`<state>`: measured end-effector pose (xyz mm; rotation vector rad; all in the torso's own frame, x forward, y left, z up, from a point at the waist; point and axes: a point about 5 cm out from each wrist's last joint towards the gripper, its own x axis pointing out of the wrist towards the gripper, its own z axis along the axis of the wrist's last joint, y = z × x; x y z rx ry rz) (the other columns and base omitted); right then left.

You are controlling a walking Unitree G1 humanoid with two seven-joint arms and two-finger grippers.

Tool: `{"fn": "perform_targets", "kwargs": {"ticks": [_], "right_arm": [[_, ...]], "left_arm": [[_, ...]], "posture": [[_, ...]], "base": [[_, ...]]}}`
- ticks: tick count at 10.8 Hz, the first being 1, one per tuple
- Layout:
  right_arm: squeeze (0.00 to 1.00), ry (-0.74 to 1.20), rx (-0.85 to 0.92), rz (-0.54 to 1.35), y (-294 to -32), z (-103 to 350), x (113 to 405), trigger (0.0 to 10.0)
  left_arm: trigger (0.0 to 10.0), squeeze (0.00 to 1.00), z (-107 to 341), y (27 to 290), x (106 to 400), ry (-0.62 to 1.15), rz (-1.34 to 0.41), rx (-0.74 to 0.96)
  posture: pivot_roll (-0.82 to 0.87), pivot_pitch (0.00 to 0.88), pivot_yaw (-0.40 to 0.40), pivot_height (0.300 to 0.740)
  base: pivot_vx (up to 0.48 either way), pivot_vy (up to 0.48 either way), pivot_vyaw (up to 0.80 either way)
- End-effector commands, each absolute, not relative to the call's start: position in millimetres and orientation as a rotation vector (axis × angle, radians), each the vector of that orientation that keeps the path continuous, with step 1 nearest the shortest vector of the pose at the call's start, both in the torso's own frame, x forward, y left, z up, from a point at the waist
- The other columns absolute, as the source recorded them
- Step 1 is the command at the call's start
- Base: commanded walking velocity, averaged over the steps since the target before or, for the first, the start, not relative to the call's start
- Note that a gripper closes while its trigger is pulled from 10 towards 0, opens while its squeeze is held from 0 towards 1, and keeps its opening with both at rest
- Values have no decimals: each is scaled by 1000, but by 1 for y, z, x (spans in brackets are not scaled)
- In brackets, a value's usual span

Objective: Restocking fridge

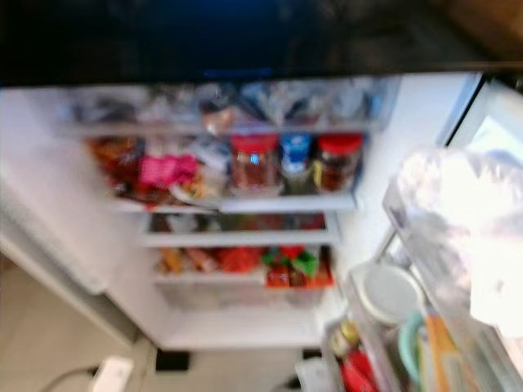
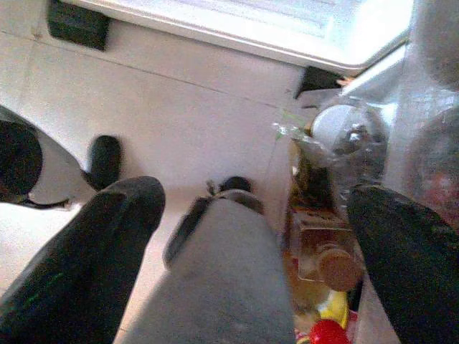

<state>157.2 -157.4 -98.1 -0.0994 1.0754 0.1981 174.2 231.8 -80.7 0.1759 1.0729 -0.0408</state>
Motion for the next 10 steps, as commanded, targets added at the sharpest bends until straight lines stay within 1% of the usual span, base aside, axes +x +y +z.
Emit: {"fn": "perform_targets", "kwargs": {"ticks": [1, 5, 8, 10], "right_arm": [[0, 1068, -130, 148, -175, -96, 161, 10000], [0, 1063, -128, 144, -174, -95, 161, 10000], [0, 1065, -125, 146, -174, -96, 161, 10000], [0, 1065, -122, 143, -174, -96, 160, 10000]], "left_arm": [[10000, 0, -82, 242, 166, 1101, -27, 201], [10000, 0, -81, 244, 167, 1089, -21, 234], [10000, 0, -75, 245, 176, 980, -22, 319], [10000, 0, -70, 244, 181, 879, -16, 316]], "posture": [[22, 66, -16, 740], [20, 67, -9, 740], [25, 66, -1, 740], [25, 65, 7, 740]], "base": [[0, 0, 0], [0, 0, 0], [0, 0, 0], [0, 0, 0]]}}
